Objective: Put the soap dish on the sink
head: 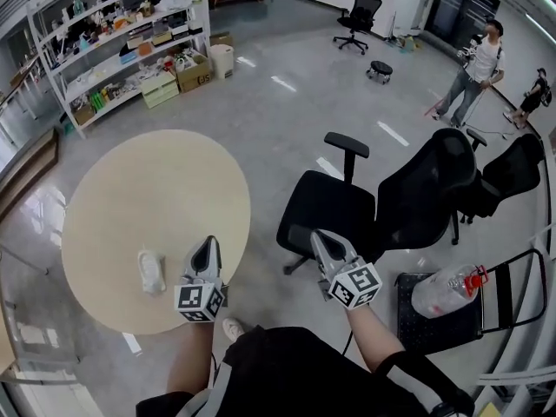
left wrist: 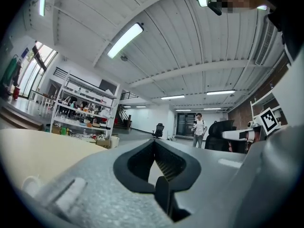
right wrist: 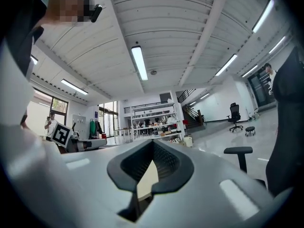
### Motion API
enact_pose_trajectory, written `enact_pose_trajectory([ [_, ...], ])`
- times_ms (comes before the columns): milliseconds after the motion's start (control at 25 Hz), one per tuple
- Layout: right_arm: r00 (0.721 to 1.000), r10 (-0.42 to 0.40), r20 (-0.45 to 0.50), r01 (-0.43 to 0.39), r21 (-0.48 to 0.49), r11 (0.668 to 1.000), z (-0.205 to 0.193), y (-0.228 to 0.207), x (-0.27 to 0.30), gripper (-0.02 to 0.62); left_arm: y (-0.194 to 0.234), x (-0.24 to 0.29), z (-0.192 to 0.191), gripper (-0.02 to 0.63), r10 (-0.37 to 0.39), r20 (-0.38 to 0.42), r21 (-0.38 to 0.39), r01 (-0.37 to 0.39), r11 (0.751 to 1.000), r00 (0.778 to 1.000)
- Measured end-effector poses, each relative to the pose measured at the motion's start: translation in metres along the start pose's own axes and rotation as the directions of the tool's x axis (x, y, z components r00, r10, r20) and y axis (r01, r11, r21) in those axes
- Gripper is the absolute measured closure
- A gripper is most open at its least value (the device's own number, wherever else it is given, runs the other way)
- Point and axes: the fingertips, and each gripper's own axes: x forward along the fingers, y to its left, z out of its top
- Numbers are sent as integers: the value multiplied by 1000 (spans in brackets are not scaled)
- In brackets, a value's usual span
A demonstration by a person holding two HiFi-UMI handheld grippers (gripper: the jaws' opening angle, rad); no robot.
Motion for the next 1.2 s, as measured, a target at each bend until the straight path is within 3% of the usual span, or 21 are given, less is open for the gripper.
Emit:
enact_pose_trajectory([
  [440, 995, -93, 40, 92, 16, 996, 3, -33, -47, 589, -51, 21, 3, 606, -92, 23, 45, 91, 995, 996],
  [1200, 997, -61, 43, 61, 6, 998, 6, -16, 1, 591, -12, 34, 8, 606, -86, 15, 44, 86, 995, 996],
])
